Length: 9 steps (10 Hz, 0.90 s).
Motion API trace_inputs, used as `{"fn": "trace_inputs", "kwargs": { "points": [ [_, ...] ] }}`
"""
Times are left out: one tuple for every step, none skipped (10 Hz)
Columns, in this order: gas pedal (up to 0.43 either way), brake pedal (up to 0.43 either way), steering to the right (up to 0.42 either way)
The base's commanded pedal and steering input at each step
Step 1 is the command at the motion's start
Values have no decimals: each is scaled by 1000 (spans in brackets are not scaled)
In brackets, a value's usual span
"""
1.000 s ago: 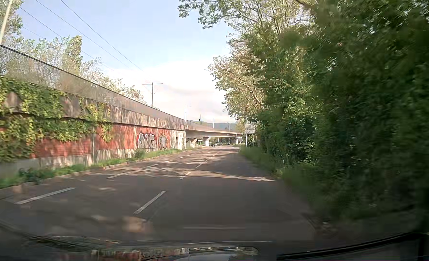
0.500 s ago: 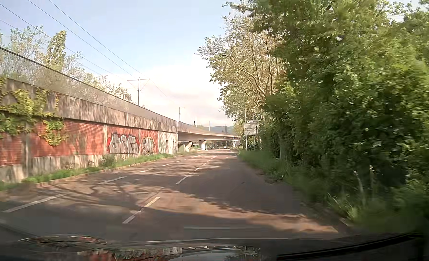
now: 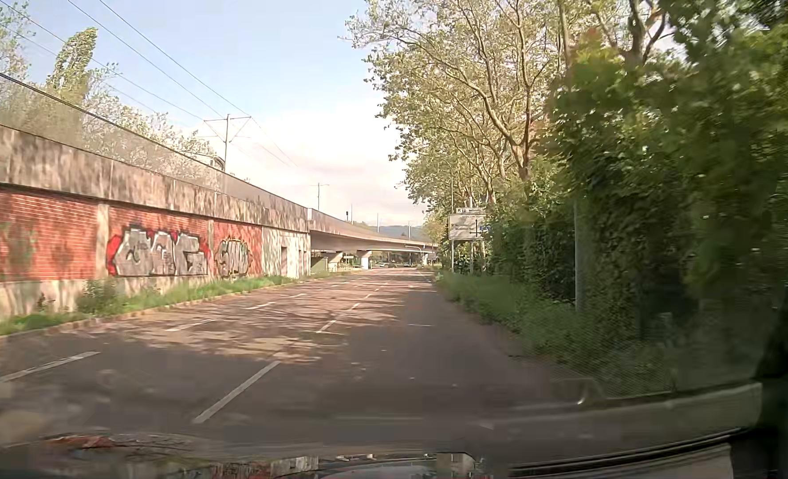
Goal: Follow the waypoints while adhering to traffic rules and regulations
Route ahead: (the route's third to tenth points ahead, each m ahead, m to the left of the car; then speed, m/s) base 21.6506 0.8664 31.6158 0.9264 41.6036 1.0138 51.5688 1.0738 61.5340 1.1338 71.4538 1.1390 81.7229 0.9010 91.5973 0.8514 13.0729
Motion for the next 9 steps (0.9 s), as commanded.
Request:
{"fn": "trace_inputs", "kwargs": {
  "points": [
    [87, 0, 3],
    [87, 0, 4],
    [87, 0, 4],
    [87, 0, 3],
    [79, 0, 1],
    [79, 0, 2],
    [79, 0, 3],
    [79, 0, 3],
    [79, 0, 2]
  ]
}}
